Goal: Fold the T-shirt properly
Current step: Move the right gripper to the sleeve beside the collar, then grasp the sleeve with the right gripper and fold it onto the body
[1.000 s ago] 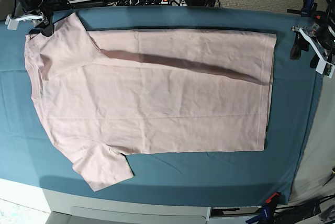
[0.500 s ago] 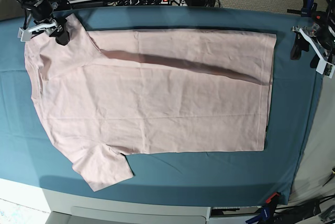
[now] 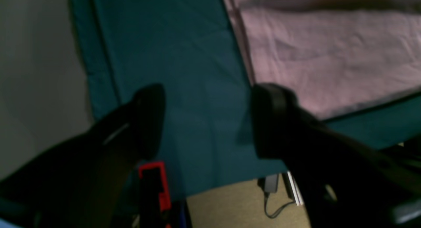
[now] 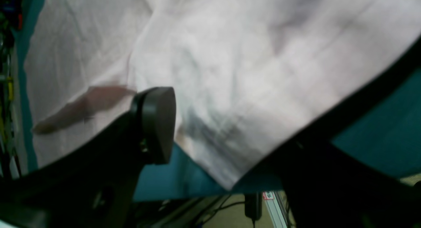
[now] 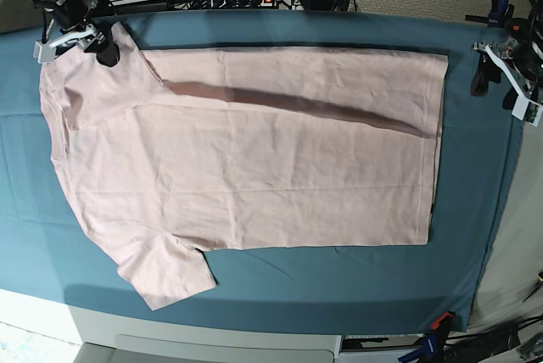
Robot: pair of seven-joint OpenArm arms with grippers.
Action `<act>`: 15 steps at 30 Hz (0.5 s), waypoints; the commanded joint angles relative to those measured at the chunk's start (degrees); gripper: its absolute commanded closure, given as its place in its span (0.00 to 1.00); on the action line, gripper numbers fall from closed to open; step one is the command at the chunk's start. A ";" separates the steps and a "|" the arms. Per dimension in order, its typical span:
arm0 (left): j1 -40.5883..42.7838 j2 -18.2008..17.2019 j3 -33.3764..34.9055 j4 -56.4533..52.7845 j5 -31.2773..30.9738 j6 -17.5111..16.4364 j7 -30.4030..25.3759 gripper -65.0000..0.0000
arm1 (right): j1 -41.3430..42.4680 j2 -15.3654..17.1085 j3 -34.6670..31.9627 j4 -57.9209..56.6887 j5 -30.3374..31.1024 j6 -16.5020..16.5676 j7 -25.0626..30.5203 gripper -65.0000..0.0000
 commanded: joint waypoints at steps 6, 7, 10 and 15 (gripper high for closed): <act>0.04 -1.09 -0.66 0.94 -0.57 -0.20 -0.85 0.39 | -2.60 0.59 0.26 3.39 2.54 2.01 -1.90 0.66; 0.04 -1.09 -0.66 0.94 -0.57 -0.20 -0.85 0.39 | -2.91 0.46 0.28 4.59 2.49 2.23 -1.92 0.70; 0.04 -1.09 -0.66 0.94 -0.57 -0.20 -0.85 0.42 | -3.34 -0.35 0.44 8.81 2.45 2.36 -1.92 0.76; 0.02 -1.09 -0.66 0.94 -0.57 -0.20 -0.85 0.46 | -3.30 -1.77 0.59 16.57 1.99 3.19 -1.38 0.97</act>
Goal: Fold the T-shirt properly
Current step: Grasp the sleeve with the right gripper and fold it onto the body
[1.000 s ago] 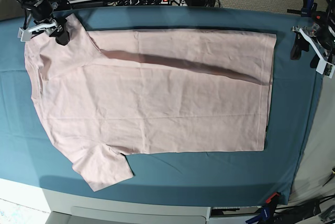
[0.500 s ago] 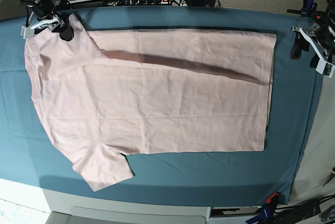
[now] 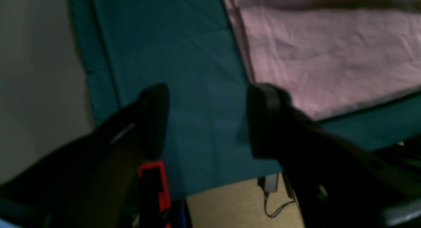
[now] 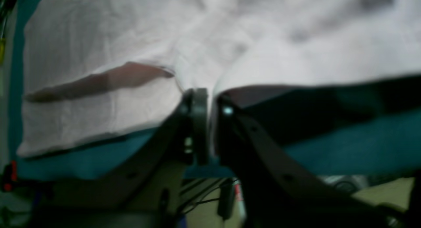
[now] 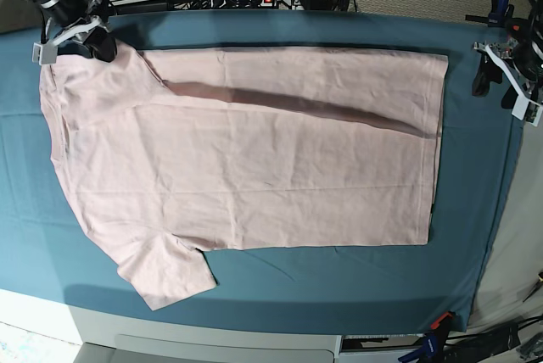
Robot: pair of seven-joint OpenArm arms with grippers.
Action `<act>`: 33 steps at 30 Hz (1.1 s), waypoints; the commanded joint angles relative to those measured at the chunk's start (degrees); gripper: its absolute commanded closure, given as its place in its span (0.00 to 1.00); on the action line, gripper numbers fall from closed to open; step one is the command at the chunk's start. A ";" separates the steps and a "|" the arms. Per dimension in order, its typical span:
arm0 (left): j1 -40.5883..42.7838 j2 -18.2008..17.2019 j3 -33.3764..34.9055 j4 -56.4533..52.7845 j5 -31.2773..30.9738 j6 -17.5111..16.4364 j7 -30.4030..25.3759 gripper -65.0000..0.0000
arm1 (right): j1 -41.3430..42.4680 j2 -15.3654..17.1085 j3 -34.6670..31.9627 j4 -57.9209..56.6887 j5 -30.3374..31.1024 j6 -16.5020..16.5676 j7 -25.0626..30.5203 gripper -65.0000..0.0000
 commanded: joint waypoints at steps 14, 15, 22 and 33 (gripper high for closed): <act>0.02 -1.09 -0.66 0.94 -0.59 -0.20 -1.07 0.46 | 5.66 0.68 -2.47 5.73 -10.01 0.85 9.09 1.00; 0.02 -1.09 -0.66 0.94 -0.59 -0.20 -1.05 0.46 | 5.97 0.68 -3.69 5.73 -10.43 0.85 9.55 1.00; 0.02 -1.09 -0.66 0.94 -0.57 -0.20 -1.05 0.46 | 10.80 0.68 -15.74 5.73 -20.68 0.83 14.32 1.00; 0.04 -1.09 -0.66 0.94 -0.59 -0.20 -1.01 0.46 | 18.08 2.43 -22.43 5.70 -36.04 0.79 21.11 0.53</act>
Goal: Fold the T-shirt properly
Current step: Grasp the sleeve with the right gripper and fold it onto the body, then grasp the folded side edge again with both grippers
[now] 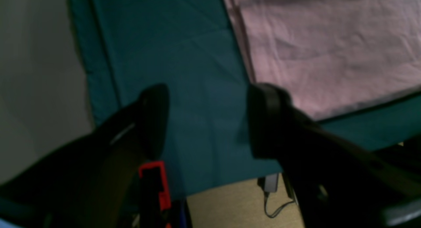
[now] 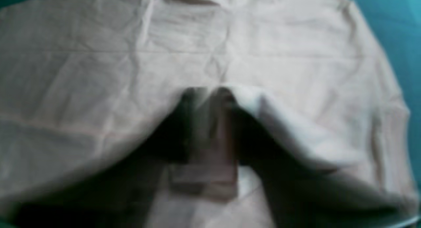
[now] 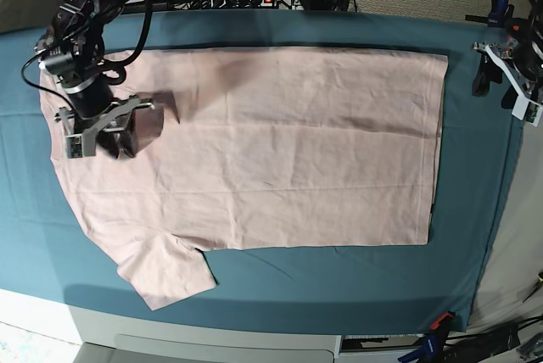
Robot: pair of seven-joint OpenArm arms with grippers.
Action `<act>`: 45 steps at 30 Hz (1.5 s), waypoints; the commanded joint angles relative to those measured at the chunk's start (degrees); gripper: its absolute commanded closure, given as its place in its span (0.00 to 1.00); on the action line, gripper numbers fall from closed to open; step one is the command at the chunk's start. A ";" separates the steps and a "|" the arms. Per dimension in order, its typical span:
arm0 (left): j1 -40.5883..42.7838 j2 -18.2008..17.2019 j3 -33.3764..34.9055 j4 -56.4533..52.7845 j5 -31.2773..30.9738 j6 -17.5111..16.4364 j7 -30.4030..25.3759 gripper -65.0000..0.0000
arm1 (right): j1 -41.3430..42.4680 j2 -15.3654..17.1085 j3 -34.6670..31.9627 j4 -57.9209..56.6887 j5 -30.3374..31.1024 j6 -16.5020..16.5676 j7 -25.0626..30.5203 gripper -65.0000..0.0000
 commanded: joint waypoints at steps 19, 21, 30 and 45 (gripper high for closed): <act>0.04 -1.11 -0.63 0.92 -0.66 -0.24 -0.50 0.46 | -3.15 7.52 15.21 0.07 -7.65 -16.72 -4.63 0.38; 0.04 -1.11 -0.63 0.92 -0.79 -0.17 0.96 0.46 | -3.56 8.48 20.22 -2.78 -2.73 -16.57 -7.54 0.38; 2.58 -1.11 -0.63 -4.09 -7.23 4.96 6.71 0.46 | -3.48 20.31 32.20 -32.09 29.16 -6.84 -21.07 0.38; -1.29 -1.11 -0.59 -17.68 -24.79 -1.60 12.76 0.46 | -3.65 25.59 34.21 -50.05 46.51 -0.09 -25.46 0.38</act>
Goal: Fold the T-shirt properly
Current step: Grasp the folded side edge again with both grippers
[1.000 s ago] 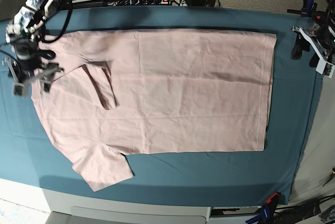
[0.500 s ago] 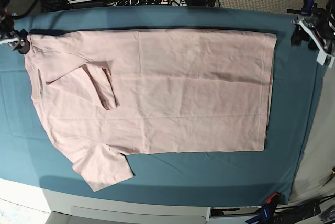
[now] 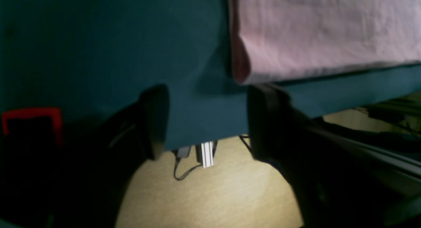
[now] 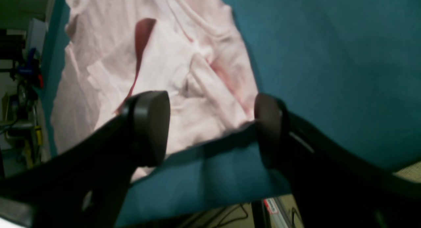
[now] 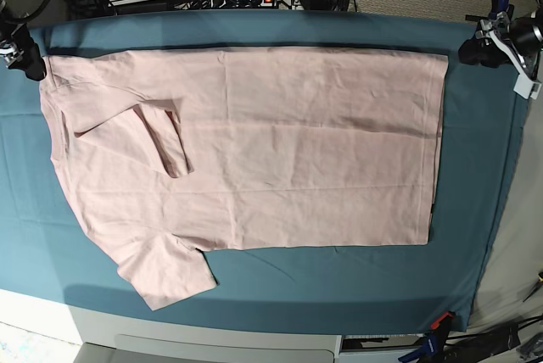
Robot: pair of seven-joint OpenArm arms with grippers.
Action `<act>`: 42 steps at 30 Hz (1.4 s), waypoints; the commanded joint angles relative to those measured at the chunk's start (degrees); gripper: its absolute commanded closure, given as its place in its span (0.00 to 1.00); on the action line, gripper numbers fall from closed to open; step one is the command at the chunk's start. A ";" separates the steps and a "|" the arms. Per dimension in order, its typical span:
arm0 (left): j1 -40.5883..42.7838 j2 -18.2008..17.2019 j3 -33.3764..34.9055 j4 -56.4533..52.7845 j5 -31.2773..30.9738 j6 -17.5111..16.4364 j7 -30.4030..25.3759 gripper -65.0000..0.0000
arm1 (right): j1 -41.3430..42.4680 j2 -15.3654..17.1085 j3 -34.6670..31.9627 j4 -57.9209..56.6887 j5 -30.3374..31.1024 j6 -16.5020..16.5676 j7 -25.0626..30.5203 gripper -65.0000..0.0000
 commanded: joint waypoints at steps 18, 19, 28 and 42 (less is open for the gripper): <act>-4.94 -1.07 7.89 0.68 -1.22 -0.85 -0.42 0.46 | 4.44 1.44 -4.85 0.72 -10.05 0.13 3.91 0.38; -5.22 -1.09 7.98 0.68 -0.98 -0.85 -0.44 0.46 | 4.44 1.44 -6.58 0.74 -9.94 0.13 3.80 0.38; -4.72 -1.09 7.98 0.68 -0.48 -0.83 -0.13 0.46 | 4.46 1.46 -14.14 0.74 -8.96 0.17 4.09 0.38; -4.76 -0.37 8.09 0.66 0.11 -0.81 0.04 0.46 | 4.48 1.46 -14.14 0.74 -8.96 1.88 4.11 1.00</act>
